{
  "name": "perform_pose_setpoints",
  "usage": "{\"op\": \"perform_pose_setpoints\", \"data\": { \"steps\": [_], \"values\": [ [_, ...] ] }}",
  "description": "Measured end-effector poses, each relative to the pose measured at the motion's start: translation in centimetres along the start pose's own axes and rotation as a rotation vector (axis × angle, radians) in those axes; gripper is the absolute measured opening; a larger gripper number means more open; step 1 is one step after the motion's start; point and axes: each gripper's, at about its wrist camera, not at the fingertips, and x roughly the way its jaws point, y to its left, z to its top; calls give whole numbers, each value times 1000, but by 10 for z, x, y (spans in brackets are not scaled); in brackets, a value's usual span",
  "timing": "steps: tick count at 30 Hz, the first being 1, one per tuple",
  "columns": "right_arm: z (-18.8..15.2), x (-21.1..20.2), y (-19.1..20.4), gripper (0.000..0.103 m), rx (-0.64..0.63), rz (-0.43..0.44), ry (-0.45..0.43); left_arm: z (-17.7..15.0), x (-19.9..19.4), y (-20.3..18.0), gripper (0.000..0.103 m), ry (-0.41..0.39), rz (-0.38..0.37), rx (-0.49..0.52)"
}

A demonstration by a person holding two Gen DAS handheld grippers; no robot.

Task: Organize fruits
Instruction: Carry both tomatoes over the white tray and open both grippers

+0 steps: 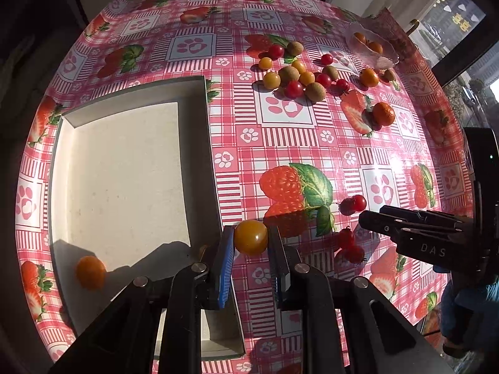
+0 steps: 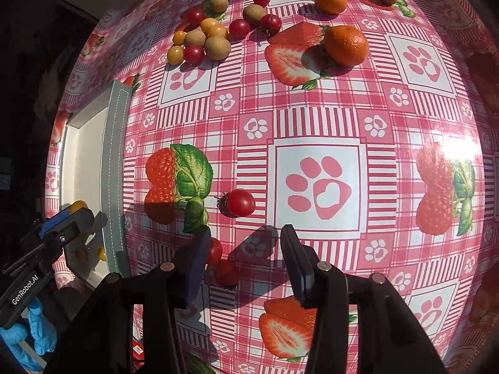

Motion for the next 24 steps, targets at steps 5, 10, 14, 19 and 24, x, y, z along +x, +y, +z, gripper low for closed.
{"op": "perform_pose_setpoints", "data": {
  "steps": [5,10,14,19,24],
  "values": [
    [17,16,19,38,-108,-59,26,-1,0,3,22,1,6,-5],
    [16,20,37,22,-163,-87,22,-3,-4,7,22,-8,6,-13],
    [17,10,47,22,-173,-49,8,-3,-9,15,22,-18,5,-31],
    [26,0,74,22,-216,-20,-11,-3,-19,33,22,-41,16,-58],
    [39,-5,112,22,-264,21,-26,-3,-29,62,22,-60,40,-92]
  ]
}}
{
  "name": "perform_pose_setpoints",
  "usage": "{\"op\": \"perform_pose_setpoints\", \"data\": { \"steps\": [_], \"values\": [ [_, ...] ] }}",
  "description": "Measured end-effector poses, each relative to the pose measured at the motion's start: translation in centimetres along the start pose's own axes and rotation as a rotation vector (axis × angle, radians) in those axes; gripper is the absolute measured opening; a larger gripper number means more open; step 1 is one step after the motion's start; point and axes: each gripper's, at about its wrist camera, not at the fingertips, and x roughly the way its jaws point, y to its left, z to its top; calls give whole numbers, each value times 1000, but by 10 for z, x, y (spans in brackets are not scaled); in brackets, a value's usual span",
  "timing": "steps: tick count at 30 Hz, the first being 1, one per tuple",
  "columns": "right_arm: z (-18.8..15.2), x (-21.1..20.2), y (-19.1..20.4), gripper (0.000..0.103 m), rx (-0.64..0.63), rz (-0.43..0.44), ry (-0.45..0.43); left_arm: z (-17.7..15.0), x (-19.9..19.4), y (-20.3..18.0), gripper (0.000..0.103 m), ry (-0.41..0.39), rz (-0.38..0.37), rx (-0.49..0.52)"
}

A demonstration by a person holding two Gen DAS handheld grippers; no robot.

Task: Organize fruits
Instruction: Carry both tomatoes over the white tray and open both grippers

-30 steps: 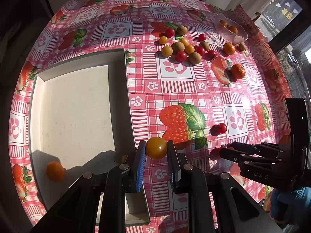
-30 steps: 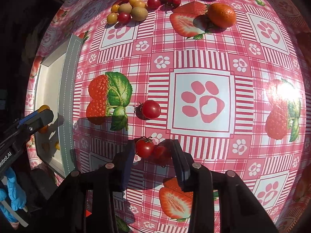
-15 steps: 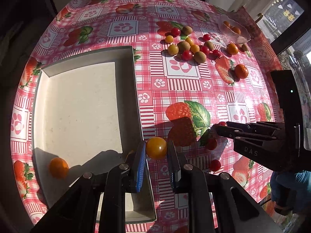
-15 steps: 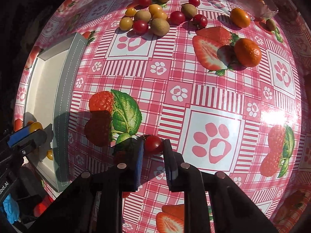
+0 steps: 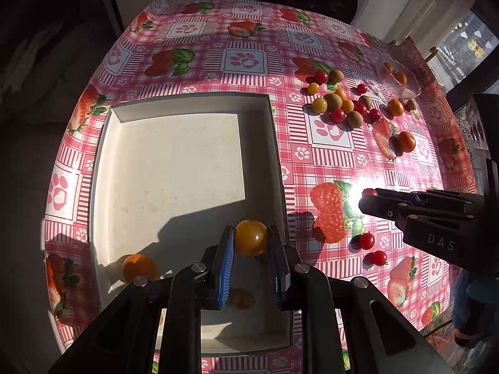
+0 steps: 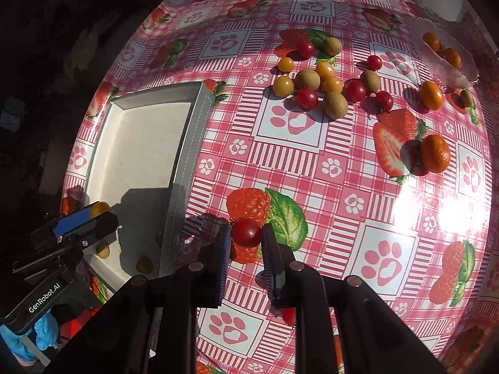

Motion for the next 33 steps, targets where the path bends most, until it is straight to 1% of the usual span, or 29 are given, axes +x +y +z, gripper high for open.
{"op": "perform_pose_setpoints", "data": {
  "steps": [8,12,16,21,30,32,33],
  "values": [
    [22,9,53,22,-59,63,6,3,-1,49,22,-7,51,-47],
    [28,25,84,22,-93,74,35,3,6,68,22,9,72,-59],
    [29,43,104,22,-113,73,73,6,16,77,22,22,86,-49],
    [29,62,113,22,-113,55,114,9,31,81,22,41,98,-26],
    [31,90,115,22,-109,11,186,10,52,86,22,84,110,-23],
    [31,95,116,23,-114,1,196,9,56,88,27,102,114,-29],
    [31,99,117,23,-114,-1,206,9,57,88,42,108,117,-31]
  ]
}}
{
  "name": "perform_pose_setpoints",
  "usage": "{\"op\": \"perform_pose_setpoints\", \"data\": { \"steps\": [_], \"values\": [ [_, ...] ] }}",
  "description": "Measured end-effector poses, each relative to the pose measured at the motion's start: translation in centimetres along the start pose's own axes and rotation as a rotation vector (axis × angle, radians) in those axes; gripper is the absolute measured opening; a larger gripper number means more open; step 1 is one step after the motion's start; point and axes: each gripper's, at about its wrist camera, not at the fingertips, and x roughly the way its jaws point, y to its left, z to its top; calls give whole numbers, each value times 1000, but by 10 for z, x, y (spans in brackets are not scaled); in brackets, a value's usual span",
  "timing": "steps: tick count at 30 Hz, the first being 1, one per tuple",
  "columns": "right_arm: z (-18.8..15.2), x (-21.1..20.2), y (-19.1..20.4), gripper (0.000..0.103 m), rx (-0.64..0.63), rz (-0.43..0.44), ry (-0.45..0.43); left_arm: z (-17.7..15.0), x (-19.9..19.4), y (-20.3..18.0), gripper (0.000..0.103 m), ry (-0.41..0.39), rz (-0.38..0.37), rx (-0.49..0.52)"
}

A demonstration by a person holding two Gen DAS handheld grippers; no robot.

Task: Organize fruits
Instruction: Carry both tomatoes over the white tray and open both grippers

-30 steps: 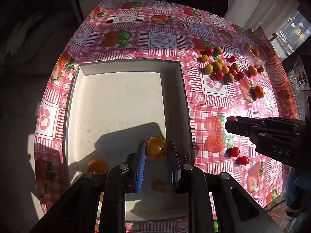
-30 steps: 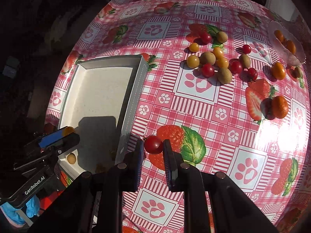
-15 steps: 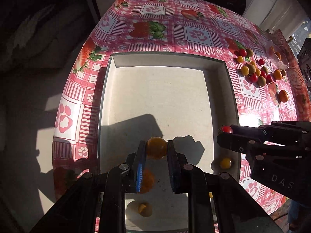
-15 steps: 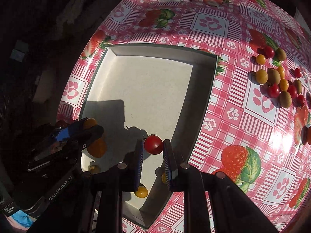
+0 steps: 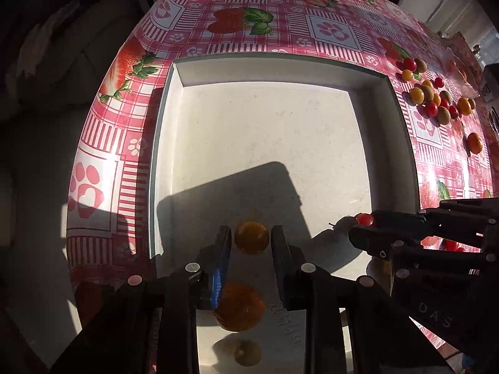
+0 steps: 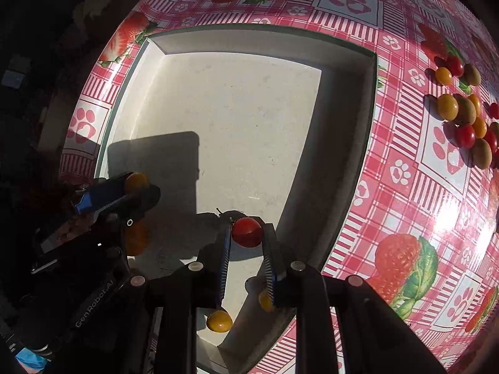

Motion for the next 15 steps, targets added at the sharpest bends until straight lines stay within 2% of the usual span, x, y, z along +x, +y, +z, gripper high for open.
{"op": "perform_pose_setpoints", "data": {
  "steps": [1,3,4,6,7,8,9,11,15],
  "values": [
    [0,3,1,23,1,-2,7,-1,0,1,57,-4,12,-5],
    [0,3,0,24,2,1,7,-2,-1,4,65,-12,36,-16],
    [1,3,0,25,2,5,9,-3,0,7,65,-3,26,-25],
    [1,2,-3,37,10,9,7,-3,2,12,65,17,29,-47],
    [2,-1,-3,52,19,8,0,-3,1,14,65,18,36,-54],
    [2,-4,-5,61,29,34,-11,-3,-1,16,65,14,39,-61],
    [2,-8,-7,66,44,57,-26,-4,-3,18,65,11,40,-67],
    [3,-20,-6,82,46,67,-64,-4,-9,19,66,5,40,-69],
    [-4,-46,-12,83,36,52,-129,-3,-23,5,66,-12,39,-32]
  ]
}}
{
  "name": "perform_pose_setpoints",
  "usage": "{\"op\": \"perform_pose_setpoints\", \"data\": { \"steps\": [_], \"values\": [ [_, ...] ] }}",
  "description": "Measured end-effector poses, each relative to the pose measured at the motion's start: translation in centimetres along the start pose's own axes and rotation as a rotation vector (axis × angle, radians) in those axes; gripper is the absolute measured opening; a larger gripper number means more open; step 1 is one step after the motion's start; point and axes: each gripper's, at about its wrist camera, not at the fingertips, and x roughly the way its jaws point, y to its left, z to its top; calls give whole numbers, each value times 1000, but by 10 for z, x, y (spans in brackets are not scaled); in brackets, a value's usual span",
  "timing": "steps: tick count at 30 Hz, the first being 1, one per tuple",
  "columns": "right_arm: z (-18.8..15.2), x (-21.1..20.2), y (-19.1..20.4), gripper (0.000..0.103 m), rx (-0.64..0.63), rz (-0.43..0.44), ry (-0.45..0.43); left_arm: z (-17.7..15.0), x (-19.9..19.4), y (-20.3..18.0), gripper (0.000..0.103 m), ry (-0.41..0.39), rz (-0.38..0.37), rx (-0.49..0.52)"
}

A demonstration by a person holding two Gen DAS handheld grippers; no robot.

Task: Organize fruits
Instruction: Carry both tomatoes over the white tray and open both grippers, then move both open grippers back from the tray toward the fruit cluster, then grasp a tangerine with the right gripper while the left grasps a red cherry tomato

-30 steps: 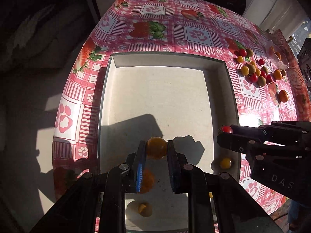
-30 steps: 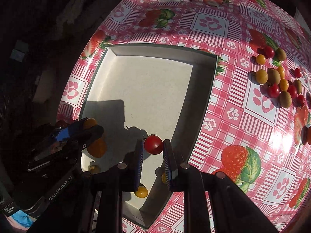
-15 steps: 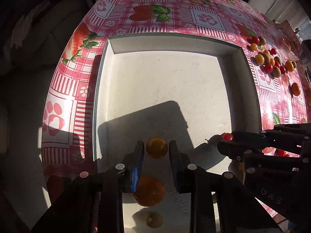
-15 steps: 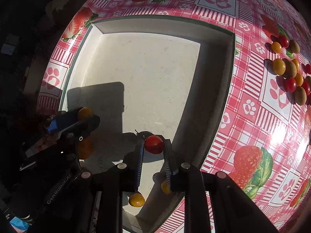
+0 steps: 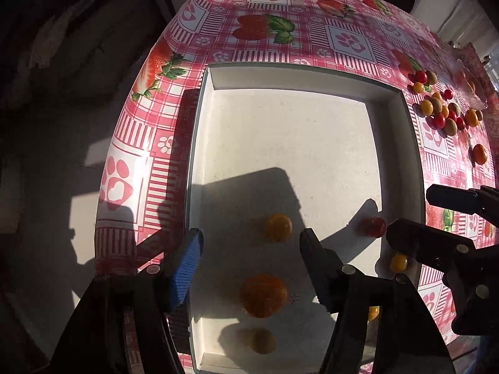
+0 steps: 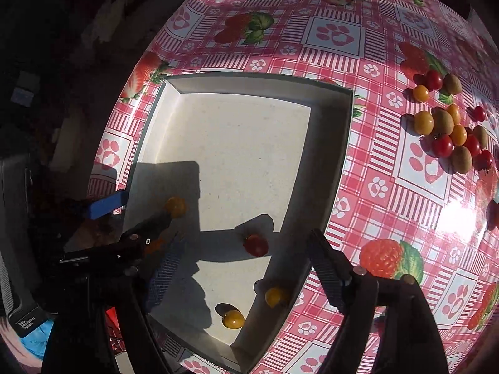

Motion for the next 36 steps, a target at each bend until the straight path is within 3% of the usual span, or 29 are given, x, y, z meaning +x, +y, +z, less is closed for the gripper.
{"op": "perform_pose_setpoints", "data": {
  "steps": [6,17,25,32,36],
  "values": [
    [-23,-24,-38,83,82,-65,-28,-8,-12,-40,66,-9,-46,78],
    [-89,-61,-153,83,332,-180,-31,-18,-34,-148,66,-34,-144,327],
    [-127,-69,-205,83,444,-219,-10,-43,-11,-214,66,43,-155,503],
    [-139,-73,-224,83,460,-212,-7,-46,17,-237,65,77,-159,495],
    [-125,-77,-239,83,440,-219,-21,-43,25,-240,65,78,-161,466]
  ]
}}
